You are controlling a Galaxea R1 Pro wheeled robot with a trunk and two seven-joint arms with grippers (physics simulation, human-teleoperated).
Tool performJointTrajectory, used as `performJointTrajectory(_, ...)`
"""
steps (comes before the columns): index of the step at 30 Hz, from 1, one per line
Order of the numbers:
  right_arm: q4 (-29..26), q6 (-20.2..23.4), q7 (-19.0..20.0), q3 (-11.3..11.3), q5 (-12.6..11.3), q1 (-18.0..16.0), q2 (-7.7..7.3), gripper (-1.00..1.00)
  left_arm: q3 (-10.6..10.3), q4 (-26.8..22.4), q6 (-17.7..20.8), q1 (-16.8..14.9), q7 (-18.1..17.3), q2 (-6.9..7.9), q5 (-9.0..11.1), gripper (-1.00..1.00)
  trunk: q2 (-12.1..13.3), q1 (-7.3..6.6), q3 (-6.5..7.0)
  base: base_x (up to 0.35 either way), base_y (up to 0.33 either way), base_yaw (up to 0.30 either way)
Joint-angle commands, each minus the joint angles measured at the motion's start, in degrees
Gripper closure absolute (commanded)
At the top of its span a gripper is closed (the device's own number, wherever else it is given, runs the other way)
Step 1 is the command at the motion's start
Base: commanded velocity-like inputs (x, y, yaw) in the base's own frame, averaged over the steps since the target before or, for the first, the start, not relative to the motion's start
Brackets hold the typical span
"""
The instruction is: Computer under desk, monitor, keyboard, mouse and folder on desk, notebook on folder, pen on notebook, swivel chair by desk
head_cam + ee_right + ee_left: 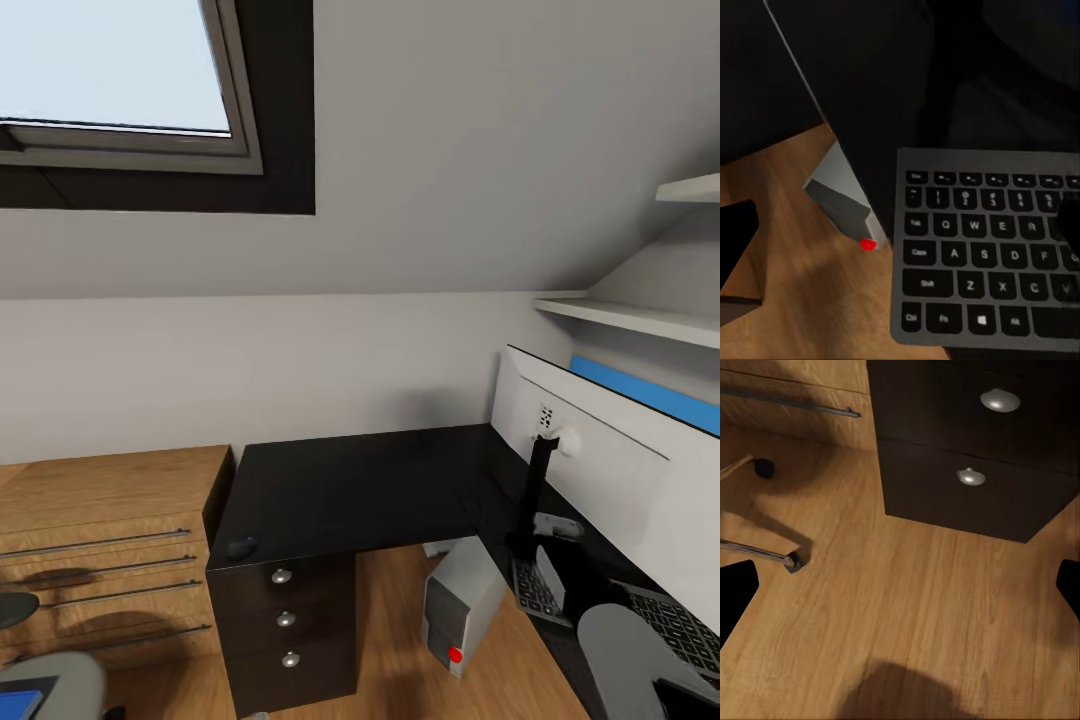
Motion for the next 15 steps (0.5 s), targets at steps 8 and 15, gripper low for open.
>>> performJointTrajectory(8,6.1,-2.7,0.1,-0.5,0.0,-3.0,-4.27,-1.00,-0.5,-3.2,-2.5,0.0,0.1,0.09,0.8,-1.00,-0.1,0.01,-0.09,0.000,0.000,0.000)
performJointTrajectory(15,6.7,-2.9,0.1,-0.6,-1.1,-3.3,-4.80,-1.00,-0.6,-12.0,0.1,2.4,0.1,1.00,1.1,-1.00,-0.1,0.01,-0.09,0.000,0.000,0.000)
